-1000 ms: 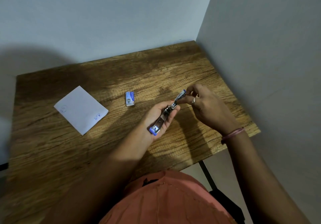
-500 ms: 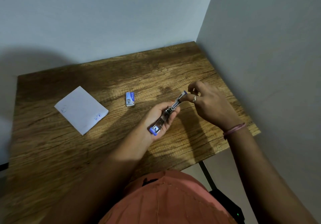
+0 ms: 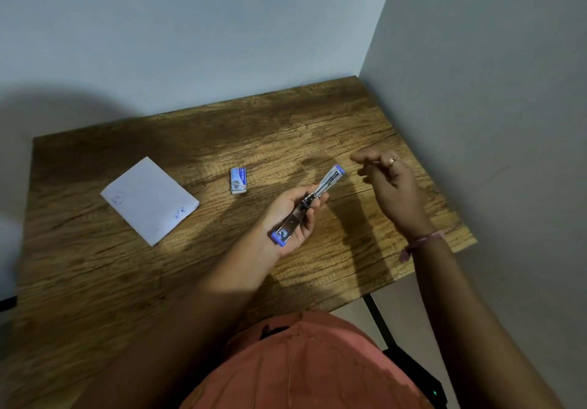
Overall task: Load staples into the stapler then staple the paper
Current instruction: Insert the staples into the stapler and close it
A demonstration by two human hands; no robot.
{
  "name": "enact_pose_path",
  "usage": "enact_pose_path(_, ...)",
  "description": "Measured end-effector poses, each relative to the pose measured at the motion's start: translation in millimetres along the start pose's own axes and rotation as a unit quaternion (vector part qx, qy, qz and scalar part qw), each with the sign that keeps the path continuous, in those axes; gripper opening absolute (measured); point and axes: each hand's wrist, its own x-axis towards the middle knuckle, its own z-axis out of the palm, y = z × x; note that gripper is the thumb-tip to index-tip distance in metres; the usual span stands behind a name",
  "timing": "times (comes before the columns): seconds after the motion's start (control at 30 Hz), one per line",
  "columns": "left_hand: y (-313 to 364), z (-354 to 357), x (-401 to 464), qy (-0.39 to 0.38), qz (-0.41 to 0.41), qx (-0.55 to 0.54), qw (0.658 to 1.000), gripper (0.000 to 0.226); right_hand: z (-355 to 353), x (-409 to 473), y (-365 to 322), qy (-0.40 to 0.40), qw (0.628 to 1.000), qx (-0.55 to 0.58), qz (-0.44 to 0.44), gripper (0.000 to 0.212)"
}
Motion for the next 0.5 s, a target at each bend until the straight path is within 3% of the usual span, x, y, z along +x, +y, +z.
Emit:
enact_pose_path(0.07,0.1,0.2,-0.4,0.000,-0.002,0.002,1.000,0.021,9.4,-9.3,1.5,0.000,0.990,0.117,0.084,0.030)
enact_pose_path(0.13,-0.8,0.1,-0.2,0.009,0.004,0.008,1.000,0.021,18.1,-18.6,4.0,-0.043,0.975,0.180,0.123,0.053)
enact_pose_path(0.23,-2.8,1.4,0.1,0.027,0.020,0.031,0.999,0.020,30.2,-28.1,7.8,-0.120,0.962,0.202,0.141,0.089)
enact_pose_path(0.33,-4.9,2.6,1.9,0.036,0.018,0.034,0.999,0.025,42.2,-32.0,10.4,-0.160,0.955,0.204,0.142,0.111)
enact_pose_path(0.43,-8.0,2.3,2.9,0.045,0.014,0.055,0.997,0.023,51.2,-31.1,11.8,-0.142,0.955,0.215,0.145,0.112)
enact_pose_path(0.5,-10.9,2.3,4.1,0.053,0.014,0.061,0.997,0.024,56.5,-29.1,10.7,-0.101,0.955,0.237,0.148,0.101)
